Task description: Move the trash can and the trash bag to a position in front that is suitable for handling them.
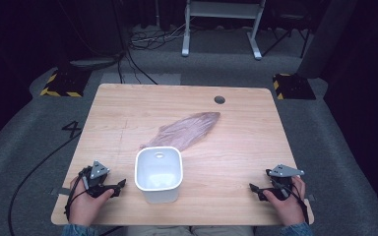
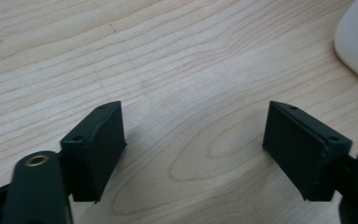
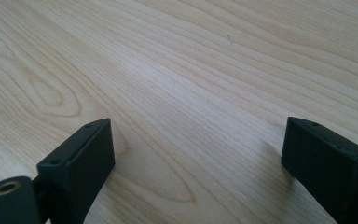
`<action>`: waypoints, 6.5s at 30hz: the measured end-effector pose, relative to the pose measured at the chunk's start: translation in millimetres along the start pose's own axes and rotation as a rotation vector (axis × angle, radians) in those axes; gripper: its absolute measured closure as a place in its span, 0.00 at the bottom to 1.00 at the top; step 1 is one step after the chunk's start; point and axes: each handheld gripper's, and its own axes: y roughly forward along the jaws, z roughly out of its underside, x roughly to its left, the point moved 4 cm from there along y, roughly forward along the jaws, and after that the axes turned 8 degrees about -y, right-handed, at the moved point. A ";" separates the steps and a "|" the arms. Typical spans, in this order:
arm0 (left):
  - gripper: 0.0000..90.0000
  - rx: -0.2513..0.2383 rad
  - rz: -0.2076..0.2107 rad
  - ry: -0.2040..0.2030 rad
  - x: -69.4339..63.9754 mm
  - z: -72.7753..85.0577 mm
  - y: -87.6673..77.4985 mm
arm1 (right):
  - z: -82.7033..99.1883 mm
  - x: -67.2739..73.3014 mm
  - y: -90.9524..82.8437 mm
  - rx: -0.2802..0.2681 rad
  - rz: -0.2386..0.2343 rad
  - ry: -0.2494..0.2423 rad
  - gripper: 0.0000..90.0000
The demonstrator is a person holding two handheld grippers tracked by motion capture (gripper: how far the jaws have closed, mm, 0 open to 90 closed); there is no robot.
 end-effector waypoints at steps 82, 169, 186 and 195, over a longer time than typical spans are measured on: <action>0.39 -0.103 0.089 0.178 -97.3 -14.9 2.4 | -147.6 41.7 59.3 -0.115 -0.205 -0.209 0.40; 0.37 -0.096 0.086 0.171 -77.3 -16.2 6.3 | -97.7 -37.6 83.2 0.148 -0.065 -0.030 0.43; 0.37 -0.110 0.148 0.195 -92.9 -34.9 20.7 | -39.3 23.1 2.7 0.163 -0.116 -0.002 0.39; 0.37 -0.109 0.161 0.197 -97.0 -35.7 21.3 | -12.7 51.5 -36.6 0.167 -0.148 -0.004 0.39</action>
